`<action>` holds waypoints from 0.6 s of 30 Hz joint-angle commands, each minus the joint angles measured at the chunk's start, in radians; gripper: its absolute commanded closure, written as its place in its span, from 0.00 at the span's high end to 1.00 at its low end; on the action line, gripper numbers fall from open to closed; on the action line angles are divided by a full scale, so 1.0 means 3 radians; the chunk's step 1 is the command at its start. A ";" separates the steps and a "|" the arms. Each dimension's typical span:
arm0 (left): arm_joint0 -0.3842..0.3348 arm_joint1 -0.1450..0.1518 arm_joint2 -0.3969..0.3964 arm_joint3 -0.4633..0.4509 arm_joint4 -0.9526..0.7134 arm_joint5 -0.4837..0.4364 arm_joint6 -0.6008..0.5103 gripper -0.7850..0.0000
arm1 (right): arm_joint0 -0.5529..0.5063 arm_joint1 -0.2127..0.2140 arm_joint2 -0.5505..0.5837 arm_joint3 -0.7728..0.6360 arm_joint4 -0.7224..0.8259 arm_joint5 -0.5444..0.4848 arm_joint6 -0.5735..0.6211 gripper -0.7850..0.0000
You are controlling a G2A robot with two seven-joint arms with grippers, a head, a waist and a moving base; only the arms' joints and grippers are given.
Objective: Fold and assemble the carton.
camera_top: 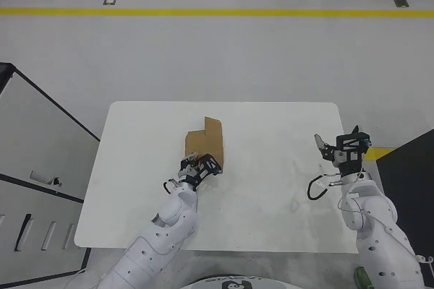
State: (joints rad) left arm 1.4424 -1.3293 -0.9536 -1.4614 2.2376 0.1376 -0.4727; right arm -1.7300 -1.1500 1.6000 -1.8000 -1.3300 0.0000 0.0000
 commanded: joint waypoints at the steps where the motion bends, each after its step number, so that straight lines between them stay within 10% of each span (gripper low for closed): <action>1: -0.0008 -0.0008 -0.0003 0.0018 -0.0012 0.0000 0.0014 0.20 | 0.0000 0.0000 0.0000 0.0000 0.0000 0.0000 0.0000 1.00; 6: -0.0036 -0.0033 0.0005 0.0067 -0.0009 0.0058 0.0031 0.00 | 0.0000 0.0000 0.0000 0.0000 0.0000 0.0000 0.0000 1.00; 18: 0.0228 0.0026 -0.0212 -0.0430 0.0328 0.0285 0.0557 0.00 | 0.0000 0.0000 0.0000 0.0000 0.0000 0.0000 0.0000 1.00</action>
State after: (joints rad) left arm 1.4939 -1.3263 -1.0053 -1.5590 2.3203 0.2238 -0.3329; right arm -1.7300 -1.1500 1.6000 -1.8000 -1.3300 0.0000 0.0000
